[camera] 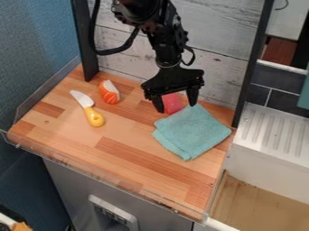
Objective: Move the red plastic glass to the center on the table
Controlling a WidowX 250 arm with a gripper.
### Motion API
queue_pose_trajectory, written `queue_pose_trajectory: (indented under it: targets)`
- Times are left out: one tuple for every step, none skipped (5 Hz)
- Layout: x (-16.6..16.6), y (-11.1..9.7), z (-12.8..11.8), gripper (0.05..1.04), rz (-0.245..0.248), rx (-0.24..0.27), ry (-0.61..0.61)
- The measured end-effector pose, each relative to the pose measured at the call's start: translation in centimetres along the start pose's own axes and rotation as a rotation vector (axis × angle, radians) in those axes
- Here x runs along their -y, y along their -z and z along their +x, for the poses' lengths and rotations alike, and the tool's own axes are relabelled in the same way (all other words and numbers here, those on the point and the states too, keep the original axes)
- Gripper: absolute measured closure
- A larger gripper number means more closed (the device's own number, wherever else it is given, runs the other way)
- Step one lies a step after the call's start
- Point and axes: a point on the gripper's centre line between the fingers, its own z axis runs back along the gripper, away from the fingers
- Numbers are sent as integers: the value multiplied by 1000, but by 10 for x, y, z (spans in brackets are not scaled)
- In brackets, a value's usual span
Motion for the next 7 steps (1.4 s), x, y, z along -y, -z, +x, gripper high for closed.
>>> queue_pose_trajectory:
  targets:
    - [-4, 11, -5, 85, 17, -25, -8]
    - [-9, 14, -9, 85, 25, -20, -37]
    - [-11, 15, -3, 85, 32, 17, -68]
    - [-16, 14, 9, 85, 44, 86, -131]
    - [-16, 12, 22, 85, 35, 163, -171]
    - [-14, 28, 25, 85, 34, 147, -206]
    - [-16, 39, 31, 85, 58, 138, -221]
